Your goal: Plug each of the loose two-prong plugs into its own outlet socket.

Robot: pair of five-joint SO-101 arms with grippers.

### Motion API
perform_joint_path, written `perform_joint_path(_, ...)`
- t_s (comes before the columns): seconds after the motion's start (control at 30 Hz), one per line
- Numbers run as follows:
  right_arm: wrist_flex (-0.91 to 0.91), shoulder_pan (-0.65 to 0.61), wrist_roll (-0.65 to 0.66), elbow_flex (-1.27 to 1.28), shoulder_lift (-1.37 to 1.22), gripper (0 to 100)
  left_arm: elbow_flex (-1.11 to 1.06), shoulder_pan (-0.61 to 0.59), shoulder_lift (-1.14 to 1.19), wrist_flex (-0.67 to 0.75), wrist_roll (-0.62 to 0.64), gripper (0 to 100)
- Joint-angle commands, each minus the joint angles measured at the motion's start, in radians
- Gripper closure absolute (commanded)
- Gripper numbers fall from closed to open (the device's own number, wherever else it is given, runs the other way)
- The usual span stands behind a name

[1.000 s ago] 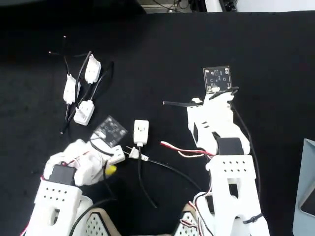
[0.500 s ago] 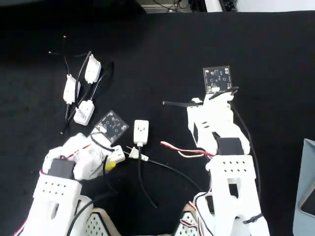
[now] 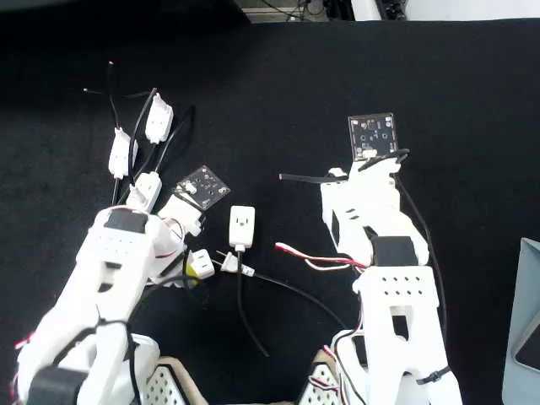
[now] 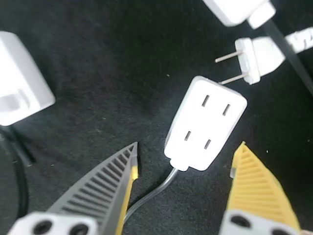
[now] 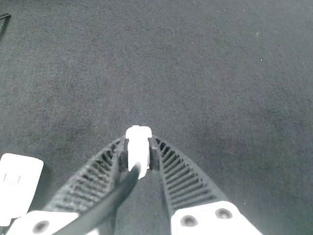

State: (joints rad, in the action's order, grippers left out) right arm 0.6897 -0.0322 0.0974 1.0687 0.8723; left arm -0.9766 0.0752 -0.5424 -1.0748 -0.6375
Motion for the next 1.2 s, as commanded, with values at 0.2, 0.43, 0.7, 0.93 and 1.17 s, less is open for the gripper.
perform_joint_path(0.2, -0.015, -0.015, 0.006, -0.016, 0.019, 98.7, 0.153, 0.012, 0.265, 0.028, 0.035, 74)
perform_joint_path(0.43, -0.015, -0.015, 0.006, -0.016, 0.019, 98.7, 0.156, 0.010, 0.359, 0.110, 0.186, 83)
perform_joint_path(0.7, -0.015, -0.015, 0.006, -0.016, 0.019, 98.7, 0.159, 0.007, 0.358, 0.080, 0.258, 80)
perform_joint_path(0.93, -0.015, -0.015, 0.006, -0.016, 0.019, 98.7, 0.165, 0.002, 0.279, 0.021, 0.204, 68)
perform_joint_path(1.17, -0.015, -0.015, 0.006, -0.015, 0.019, 98.7, 0.145, -0.024, 0.244, 0.126, 0.075, 72)
